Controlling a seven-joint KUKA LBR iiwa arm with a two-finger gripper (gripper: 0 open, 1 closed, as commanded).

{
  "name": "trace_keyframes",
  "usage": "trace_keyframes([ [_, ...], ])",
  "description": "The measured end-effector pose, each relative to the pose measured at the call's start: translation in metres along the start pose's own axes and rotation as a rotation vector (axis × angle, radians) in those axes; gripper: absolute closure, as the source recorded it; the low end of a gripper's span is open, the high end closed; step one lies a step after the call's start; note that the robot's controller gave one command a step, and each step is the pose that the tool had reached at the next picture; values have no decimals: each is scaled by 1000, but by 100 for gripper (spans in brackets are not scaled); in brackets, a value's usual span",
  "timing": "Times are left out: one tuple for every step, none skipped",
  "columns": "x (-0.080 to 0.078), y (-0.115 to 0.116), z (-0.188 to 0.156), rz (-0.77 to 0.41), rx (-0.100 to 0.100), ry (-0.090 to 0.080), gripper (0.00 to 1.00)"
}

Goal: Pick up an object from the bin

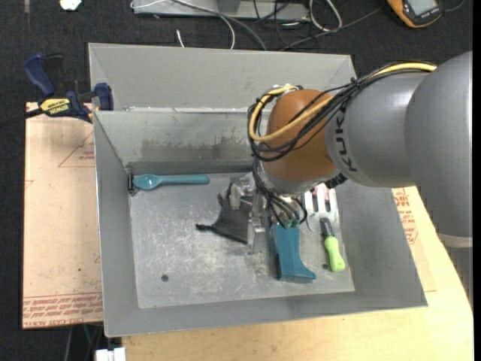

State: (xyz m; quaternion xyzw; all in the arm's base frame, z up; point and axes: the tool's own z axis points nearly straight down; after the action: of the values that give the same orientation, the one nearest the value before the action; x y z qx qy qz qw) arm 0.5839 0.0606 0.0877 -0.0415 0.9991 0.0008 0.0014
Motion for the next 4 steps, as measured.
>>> trace_keyframes([
  [31, -13, -40, 73, -3, -5, 0],
  [16, -18, -22, 174, -4, -8, 0],
  [4, -1, 16, 239, -4, -22, 0],
  [7, 17, 12, 208, -7, -34, 100],
])
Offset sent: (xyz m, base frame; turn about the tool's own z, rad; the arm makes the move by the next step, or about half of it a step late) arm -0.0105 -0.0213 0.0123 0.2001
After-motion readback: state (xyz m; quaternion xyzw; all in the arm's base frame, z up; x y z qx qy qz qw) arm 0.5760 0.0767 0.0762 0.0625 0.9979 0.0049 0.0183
